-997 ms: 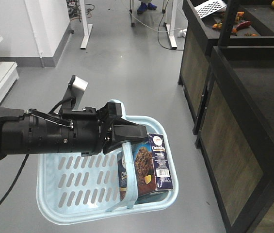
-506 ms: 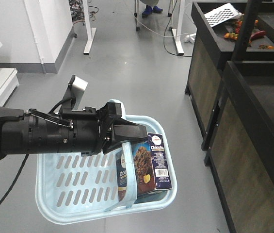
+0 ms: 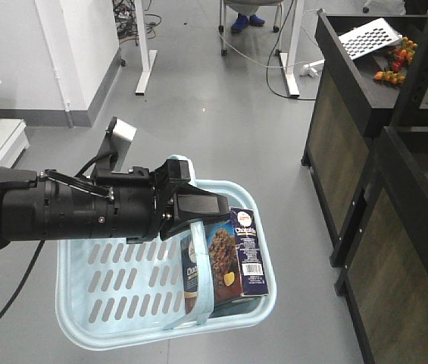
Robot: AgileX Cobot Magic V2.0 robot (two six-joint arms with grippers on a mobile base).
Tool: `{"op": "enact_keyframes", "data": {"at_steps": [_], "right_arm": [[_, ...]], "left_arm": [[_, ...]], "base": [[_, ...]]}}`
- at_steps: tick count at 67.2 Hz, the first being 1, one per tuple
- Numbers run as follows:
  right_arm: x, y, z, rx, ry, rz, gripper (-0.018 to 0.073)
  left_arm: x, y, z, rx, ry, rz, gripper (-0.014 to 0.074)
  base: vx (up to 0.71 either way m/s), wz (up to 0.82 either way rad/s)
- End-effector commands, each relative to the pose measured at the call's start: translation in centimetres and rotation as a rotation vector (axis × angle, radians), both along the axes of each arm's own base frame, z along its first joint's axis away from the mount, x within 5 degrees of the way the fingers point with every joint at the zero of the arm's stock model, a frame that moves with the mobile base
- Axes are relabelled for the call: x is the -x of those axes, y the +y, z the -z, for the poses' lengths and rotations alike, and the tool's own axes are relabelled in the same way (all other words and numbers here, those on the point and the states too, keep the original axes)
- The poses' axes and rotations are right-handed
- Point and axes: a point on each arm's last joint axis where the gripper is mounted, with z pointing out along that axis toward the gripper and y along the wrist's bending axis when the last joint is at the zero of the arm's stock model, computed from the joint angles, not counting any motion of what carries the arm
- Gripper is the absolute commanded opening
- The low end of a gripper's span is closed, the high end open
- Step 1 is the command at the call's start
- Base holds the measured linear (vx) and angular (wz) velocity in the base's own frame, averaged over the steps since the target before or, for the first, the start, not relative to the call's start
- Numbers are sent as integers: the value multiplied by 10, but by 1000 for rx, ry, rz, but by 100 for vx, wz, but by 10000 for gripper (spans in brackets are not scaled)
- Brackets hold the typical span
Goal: Left arm holds basket, right arm returns cookies
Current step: 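Turn the base past the shelves and tables carrying the basket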
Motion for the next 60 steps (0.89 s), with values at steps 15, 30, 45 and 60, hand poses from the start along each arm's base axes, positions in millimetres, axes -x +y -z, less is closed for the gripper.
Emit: {"op": "enact_keyframes", "data": {"at_steps": [15, 30, 45, 60], "right_arm": [[-1, 0, -3, 11, -66, -6, 4], [-1, 0, -3, 11, -66, -6, 4], [-1, 0, -3, 11, -66, -6, 4], [-1, 0, -3, 11, -66, -6, 4]], "left_arm": [[6, -1, -30, 131, -42, 4, -3], [6, -1, -30, 131, -42, 4, -3], [6, -1, -30, 131, -42, 5, -3], [6, -1, -30, 131, -42, 5, -3]], "base": [[30, -1], [31, -2], [33, -1], [34, -1]]}}
